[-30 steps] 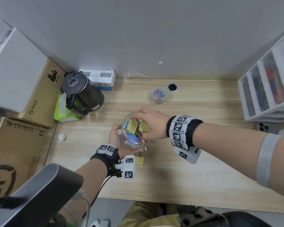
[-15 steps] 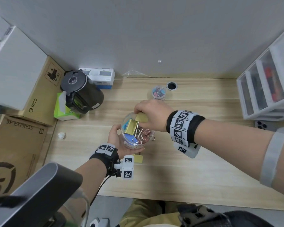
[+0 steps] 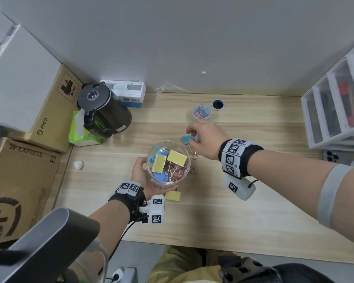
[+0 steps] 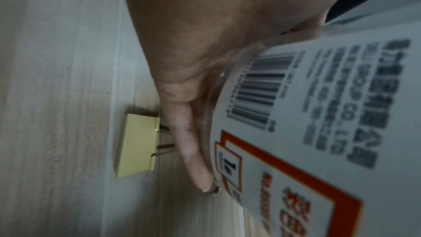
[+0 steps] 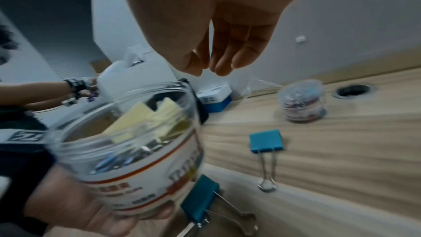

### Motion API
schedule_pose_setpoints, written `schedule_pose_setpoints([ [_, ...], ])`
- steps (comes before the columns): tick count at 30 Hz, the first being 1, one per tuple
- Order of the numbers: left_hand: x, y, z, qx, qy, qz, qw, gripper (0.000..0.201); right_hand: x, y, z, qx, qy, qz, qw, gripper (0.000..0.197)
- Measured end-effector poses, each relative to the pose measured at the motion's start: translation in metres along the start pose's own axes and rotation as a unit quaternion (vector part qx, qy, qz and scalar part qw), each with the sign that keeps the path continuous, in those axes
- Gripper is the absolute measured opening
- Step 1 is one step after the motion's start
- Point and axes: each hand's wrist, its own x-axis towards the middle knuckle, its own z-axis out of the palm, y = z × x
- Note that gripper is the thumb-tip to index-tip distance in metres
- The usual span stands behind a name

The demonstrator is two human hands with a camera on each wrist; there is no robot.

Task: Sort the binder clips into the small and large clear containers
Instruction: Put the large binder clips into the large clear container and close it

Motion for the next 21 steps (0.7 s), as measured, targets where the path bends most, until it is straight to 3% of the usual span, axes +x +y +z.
schedule_pose_setpoints([
  [7, -0.008, 0.003, -0.026, -0.023, 0.004, 0.001, 1.000, 0.069, 0.005, 0.059, 0.038, -0.020, -0.104, 0.194, 0.975, 0.057],
  [16, -0.003, 0.009, -0.060, -0.060, 0.009, -0.025, 0.998, 0.066, 0.043, 0.042, 0.082, -0.054, -0.117, 0.176, 0.976, 0.070],
  [21, 0.000, 0.019, -0.067, -0.053, 0.015, -0.012, 0.998, 0.061, 0.055, 0.036, 0.095, -0.124, -0.133, 0.147, 0.972, 0.061],
])
